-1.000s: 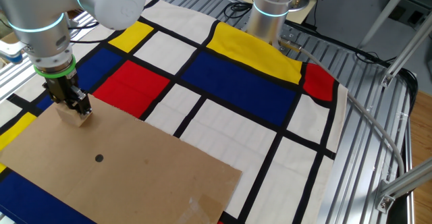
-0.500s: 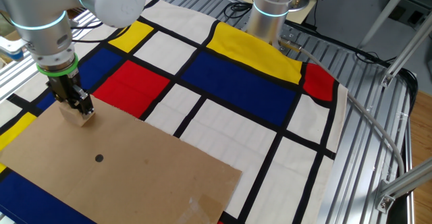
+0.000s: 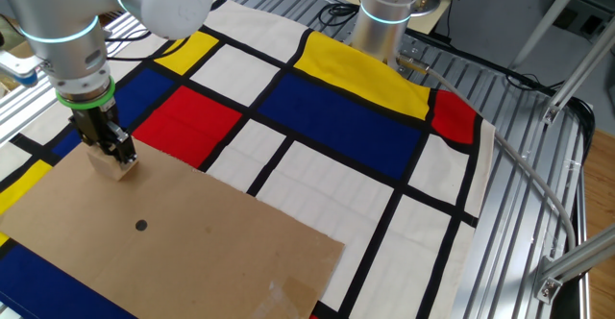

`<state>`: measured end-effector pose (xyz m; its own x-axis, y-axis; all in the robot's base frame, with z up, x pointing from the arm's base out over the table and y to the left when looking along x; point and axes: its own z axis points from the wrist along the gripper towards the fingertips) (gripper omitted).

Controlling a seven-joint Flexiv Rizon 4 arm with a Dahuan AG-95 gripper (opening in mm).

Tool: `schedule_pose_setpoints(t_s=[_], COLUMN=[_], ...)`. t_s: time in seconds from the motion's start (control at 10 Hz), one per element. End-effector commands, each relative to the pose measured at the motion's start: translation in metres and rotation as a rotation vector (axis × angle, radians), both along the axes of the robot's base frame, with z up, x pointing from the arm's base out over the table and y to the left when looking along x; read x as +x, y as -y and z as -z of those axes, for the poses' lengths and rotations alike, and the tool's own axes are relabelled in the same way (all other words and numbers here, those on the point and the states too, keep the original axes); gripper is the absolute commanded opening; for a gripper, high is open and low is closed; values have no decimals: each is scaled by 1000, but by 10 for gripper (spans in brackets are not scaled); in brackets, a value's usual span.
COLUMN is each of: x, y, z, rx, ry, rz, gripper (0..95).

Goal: Hold a small block with the gripper and sweep it from left to right on the table

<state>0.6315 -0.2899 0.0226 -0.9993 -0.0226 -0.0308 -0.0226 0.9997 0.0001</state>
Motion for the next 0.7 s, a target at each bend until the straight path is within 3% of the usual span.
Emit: schedule_pose_setpoints(t_s=[0.1, 0.7], x=[0, 1], y=[-3, -11], z=[4, 6], rx=[4, 6], ry=[1, 5], rz=[0, 7], gripper=[0, 0])
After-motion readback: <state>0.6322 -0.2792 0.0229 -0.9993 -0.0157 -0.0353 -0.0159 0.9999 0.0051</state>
